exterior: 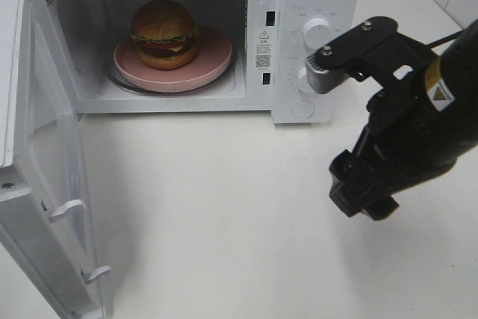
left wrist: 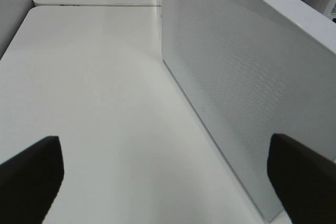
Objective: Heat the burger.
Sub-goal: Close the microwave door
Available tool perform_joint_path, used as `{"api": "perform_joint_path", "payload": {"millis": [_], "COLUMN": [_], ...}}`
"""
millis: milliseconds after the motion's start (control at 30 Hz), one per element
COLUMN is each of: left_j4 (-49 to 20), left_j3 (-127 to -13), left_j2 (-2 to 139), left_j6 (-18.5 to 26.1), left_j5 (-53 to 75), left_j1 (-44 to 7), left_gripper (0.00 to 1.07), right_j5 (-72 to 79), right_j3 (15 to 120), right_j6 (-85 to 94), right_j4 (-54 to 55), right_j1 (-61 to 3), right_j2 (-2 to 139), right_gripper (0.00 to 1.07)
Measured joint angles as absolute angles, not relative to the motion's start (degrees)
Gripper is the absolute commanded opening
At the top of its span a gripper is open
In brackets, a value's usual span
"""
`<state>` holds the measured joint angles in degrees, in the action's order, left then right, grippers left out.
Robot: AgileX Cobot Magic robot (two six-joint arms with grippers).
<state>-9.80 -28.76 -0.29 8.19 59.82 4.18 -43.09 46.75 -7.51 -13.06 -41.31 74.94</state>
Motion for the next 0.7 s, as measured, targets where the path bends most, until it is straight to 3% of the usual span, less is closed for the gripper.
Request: {"api": "perform_joint_path", "payload": {"millis": [700], "left_j4": [-9.8], "left_j3": [-28.8], "left_j2": [-0.3], "left_j6": [8.2], "left_j5": [59.8], "left_j1": [4.2], "left_gripper": [0.98], "right_j5": [-54.5], "right_j3": [42.1], "right_j6": [-10.7], "right_j4": [-13.1], "right_j1": [-41.3], "right_j2": [54.6], "right_gripper": [0.76]}}
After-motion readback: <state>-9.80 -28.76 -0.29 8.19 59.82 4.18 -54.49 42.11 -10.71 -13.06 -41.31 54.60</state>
